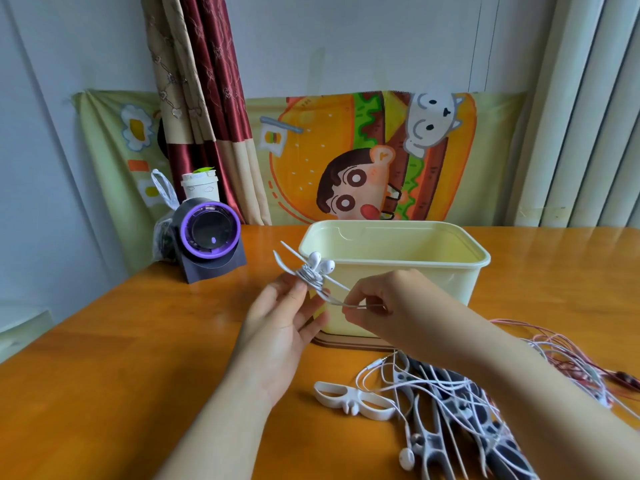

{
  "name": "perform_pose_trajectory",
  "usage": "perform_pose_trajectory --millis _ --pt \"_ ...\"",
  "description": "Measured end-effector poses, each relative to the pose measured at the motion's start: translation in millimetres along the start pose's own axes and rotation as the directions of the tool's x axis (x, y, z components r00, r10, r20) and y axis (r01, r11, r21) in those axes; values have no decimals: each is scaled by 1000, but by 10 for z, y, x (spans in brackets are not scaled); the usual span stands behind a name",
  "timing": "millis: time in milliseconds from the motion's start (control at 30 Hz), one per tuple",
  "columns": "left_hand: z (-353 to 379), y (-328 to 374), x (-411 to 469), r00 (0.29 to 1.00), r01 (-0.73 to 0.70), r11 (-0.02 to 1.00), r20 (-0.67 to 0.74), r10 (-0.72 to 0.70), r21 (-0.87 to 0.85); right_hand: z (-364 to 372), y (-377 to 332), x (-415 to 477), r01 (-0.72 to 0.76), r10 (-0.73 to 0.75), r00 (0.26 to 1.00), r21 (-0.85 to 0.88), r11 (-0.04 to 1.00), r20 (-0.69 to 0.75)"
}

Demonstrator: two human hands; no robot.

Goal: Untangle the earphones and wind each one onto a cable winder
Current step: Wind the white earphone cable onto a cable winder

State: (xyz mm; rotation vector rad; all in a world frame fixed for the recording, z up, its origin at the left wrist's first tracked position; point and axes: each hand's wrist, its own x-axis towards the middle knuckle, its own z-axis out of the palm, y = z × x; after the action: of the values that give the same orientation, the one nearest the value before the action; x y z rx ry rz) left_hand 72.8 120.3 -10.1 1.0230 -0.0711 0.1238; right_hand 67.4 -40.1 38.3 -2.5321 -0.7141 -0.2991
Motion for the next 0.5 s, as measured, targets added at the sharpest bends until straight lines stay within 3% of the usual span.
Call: perform_pose_trajectory --millis 133,300,400,500 --pt "2 -46 -12 993 -117 953 42 110 280 -80 -108 -34 48 -50 997 -38 998 -55" --pt "-8 -133 -3 966 -258 742 178 187 619 -275 -154 -84 30 -36 993 -55 998 -113" --pt "16 -126 -66 957 -278 664 262 126 694 -402 -109 -101 20 -20 982 -1 1000 -190" --pt "56 -101 -117 937 -304 670 340 82 677 -416 -17 -75 15 4 964 66 998 -268"
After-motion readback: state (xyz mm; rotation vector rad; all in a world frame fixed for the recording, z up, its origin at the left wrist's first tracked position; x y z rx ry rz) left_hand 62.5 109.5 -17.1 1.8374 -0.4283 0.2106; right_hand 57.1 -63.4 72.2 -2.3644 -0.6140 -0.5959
